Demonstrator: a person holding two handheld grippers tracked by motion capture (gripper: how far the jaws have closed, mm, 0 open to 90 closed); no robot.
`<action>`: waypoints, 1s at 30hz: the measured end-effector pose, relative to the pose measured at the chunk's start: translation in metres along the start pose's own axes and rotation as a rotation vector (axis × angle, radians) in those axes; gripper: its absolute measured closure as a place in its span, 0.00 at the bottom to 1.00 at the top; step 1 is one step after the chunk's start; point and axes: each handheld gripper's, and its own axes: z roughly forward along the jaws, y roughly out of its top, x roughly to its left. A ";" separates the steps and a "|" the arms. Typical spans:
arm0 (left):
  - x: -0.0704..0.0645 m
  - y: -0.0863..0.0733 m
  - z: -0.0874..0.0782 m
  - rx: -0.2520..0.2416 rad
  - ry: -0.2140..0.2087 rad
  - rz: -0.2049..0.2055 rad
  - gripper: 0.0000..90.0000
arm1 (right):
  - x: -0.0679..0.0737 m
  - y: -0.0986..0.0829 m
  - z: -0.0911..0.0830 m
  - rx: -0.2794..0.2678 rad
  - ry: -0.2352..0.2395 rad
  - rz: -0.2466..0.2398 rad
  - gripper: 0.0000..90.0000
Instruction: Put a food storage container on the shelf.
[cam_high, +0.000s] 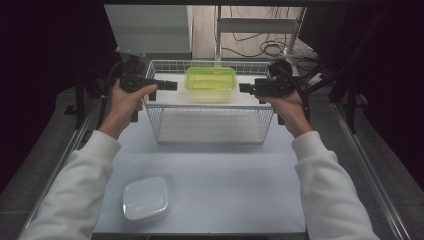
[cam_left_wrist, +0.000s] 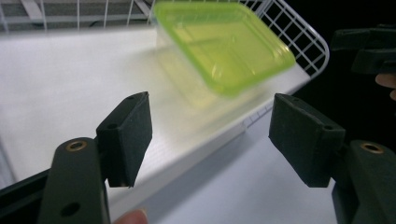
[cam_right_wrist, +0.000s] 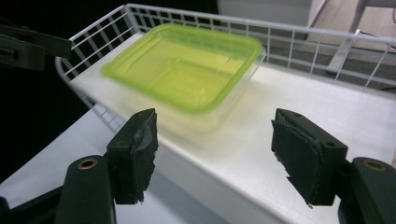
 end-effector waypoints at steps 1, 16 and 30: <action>-0.002 -0.015 -0.005 -0.001 -0.009 -0.004 0.32 | 0.001 -0.011 -0.006 0.003 0.016 -0.008 0.35; 0.003 -0.117 -0.020 0.065 0.032 0.006 0.32 | 0.008 -0.102 -0.019 0.069 0.062 -0.023 0.33; 0.010 -0.166 -0.017 0.131 0.054 -0.020 0.30 | 0.011 -0.167 -0.004 0.167 0.069 -0.009 0.31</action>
